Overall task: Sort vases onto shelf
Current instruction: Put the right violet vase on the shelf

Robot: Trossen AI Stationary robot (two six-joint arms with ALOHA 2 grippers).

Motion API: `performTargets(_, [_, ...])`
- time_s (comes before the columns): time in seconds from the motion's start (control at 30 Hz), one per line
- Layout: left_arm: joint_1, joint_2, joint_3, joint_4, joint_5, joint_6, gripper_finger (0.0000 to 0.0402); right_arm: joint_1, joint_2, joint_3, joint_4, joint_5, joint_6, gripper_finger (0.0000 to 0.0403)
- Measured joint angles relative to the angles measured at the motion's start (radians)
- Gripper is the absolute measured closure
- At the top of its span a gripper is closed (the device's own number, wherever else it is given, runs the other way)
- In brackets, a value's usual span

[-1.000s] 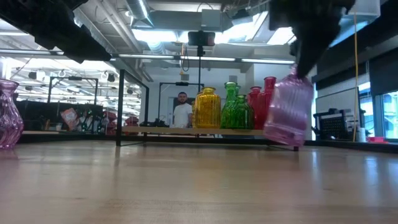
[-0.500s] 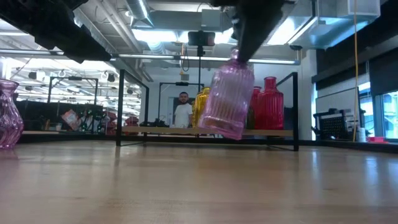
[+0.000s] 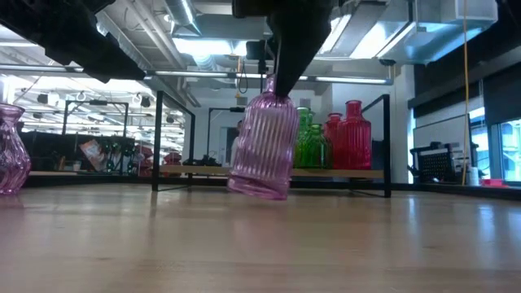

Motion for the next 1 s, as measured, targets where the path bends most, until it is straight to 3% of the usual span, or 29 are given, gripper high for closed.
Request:
performTargets(0.53, [0.000, 0.000, 0.000, 0.001, 0.002, 0.000, 0.0285, -0.001, 0.003, 0.002, 0.051, 0.015, -0.009, 0.0202])
performTargets(0.77, [0.000, 0.000, 0.000, 0.001, 0.002, 0.000, 0.0285, 0.003, -0.069, 0.002, 0.001, -0.041, -0.003, 0.0186])
performTargets(1.0, [-0.005, 0.000, 0.000, -0.002, 0.002, -0.001, 0.0285, 0.016, -0.175, -0.184, 0.209, -0.017, -0.002, 0.0185])
